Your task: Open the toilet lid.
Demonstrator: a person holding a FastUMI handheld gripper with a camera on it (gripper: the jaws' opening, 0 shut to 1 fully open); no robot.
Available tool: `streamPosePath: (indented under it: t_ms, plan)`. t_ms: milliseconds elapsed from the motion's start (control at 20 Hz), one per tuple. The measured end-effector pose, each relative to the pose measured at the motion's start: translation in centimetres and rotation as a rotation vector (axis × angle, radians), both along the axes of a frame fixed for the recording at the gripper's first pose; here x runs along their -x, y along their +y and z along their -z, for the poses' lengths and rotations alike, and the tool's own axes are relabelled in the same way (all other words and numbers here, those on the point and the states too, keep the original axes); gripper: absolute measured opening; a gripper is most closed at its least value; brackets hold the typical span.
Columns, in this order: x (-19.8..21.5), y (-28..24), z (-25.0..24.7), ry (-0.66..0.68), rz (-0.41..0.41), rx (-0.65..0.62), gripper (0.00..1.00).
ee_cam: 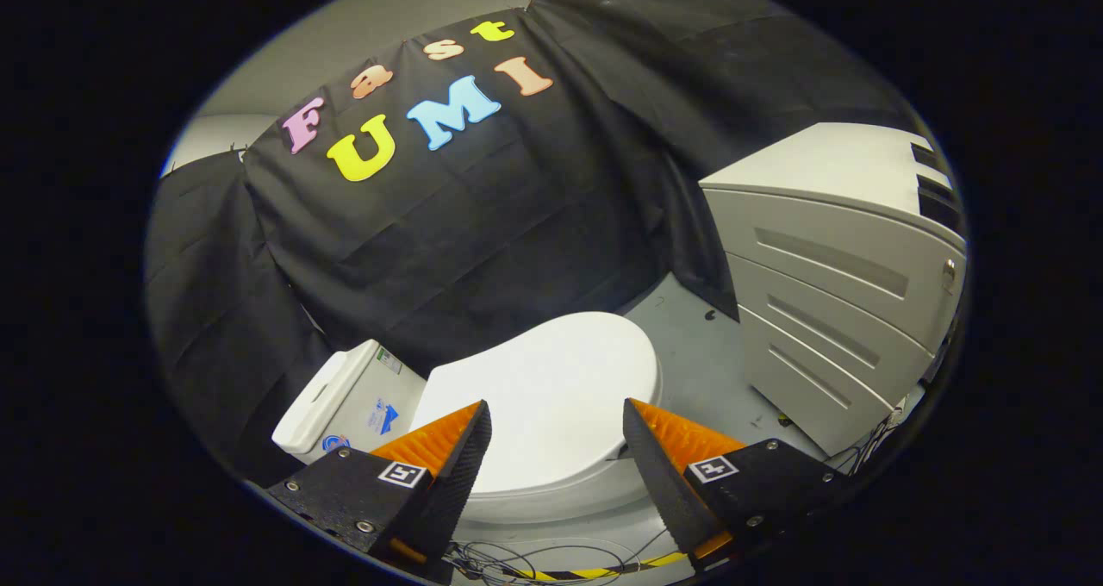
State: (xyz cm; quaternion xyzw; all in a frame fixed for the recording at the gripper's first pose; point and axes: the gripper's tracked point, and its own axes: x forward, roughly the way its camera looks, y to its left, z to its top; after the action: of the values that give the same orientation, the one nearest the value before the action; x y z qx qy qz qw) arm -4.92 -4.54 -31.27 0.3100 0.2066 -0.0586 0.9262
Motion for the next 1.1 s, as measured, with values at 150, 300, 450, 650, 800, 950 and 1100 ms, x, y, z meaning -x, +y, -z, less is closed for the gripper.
streamPosePath:
  t_ms: [150,300,450,650,800,950,1100]
  plan:
    - [0.7,-0.3,2.7,0.061,0.031,-0.052,0.94]
    - [1.3,-0.8,5.2,0.097,0.067,-0.085,0.94]
    - [1.2,-1.2,6.7,0.111,0.108,-0.141,0.94]
    - [0.6,-1.7,7.9,0.116,0.136,-0.216,0.94]
    - [0.4,-2.1,8.8,0.121,0.166,-0.261,0.94]
    - [-0.3,-2.3,10.6,0.124,0.198,-0.331,0.92]
    - [-0.9,-2.4,12.2,0.134,0.22,-0.392,0.85]
